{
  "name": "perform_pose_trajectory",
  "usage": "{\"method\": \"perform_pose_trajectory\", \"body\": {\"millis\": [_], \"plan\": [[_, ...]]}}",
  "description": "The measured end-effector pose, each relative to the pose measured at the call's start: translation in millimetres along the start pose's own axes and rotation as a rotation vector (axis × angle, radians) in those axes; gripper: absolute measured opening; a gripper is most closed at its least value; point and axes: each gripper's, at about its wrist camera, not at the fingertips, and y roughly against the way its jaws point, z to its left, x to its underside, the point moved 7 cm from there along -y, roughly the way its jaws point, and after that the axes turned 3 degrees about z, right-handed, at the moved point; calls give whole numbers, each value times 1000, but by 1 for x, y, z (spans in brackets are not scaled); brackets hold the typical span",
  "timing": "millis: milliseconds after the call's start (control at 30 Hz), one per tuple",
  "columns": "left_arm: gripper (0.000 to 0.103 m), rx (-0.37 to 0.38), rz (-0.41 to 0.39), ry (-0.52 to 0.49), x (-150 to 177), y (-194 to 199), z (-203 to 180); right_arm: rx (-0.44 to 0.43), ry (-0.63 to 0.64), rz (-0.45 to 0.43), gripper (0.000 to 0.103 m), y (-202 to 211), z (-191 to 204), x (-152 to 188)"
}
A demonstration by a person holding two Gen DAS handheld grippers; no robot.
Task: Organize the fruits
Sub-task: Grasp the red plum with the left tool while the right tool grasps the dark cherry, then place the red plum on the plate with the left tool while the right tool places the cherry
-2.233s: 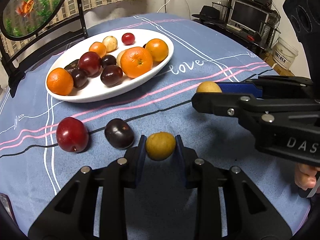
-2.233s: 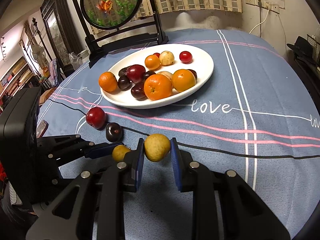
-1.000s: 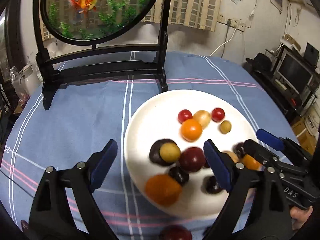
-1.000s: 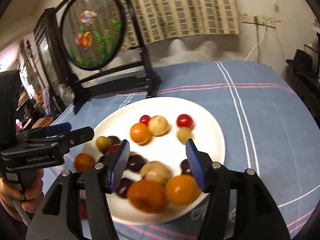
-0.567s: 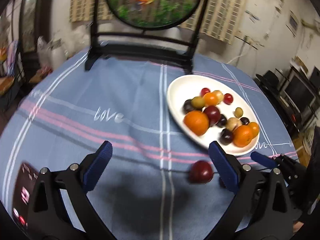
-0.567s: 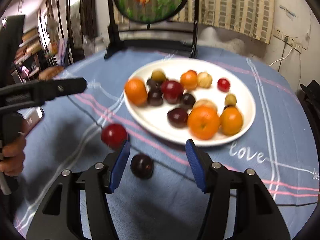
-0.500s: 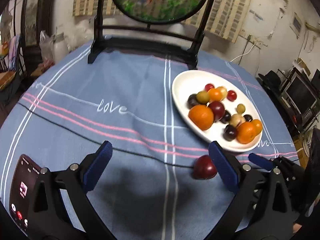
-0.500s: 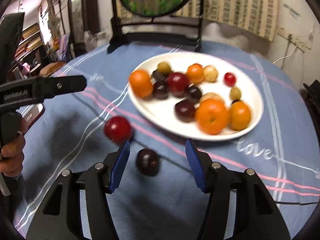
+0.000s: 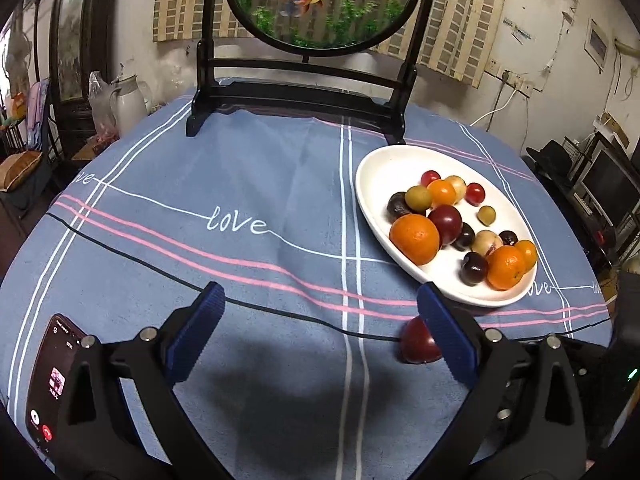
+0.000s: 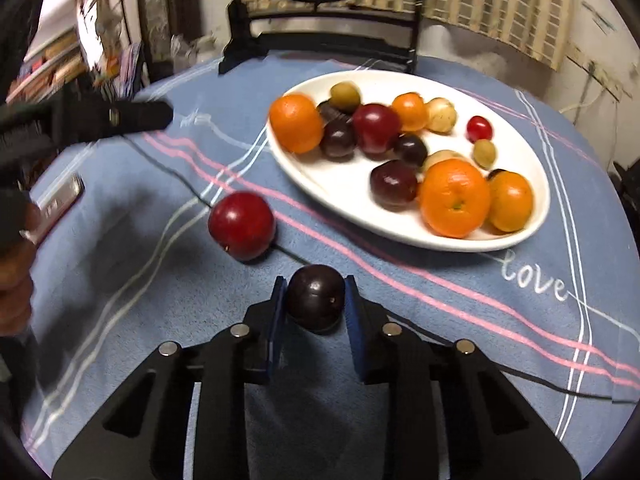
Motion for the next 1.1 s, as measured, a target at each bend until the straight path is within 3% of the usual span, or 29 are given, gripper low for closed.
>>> {"method": "perform_pose_trajectory", "body": {"millis": [133,200,300,367,500,733,1100], "plan": [[97,66,23,-86,8,-5,-24,-11,-110,-58,28,23,-25,-3],[88,95,38,-178,16,-8,-45,-14,-151,-81,28,33,-34,-1],[75,153,76,-238,27,-14,-64,-28,-187,-99,28,41,-42,1],[69,154,89,-270,32,-20,-71,-36,-198,-104,28,43,-44,2],[69,160,90,-286,36,-26,-78,-39,-196,-107,28,43,-42,-2],[47,141,159,-295,46,-53,-80,-46,-205,-111,28,46,-43,0],[40,139,161,-288,49,-59,-81,-52,-210,-125,28,51,-42,-1]]}}
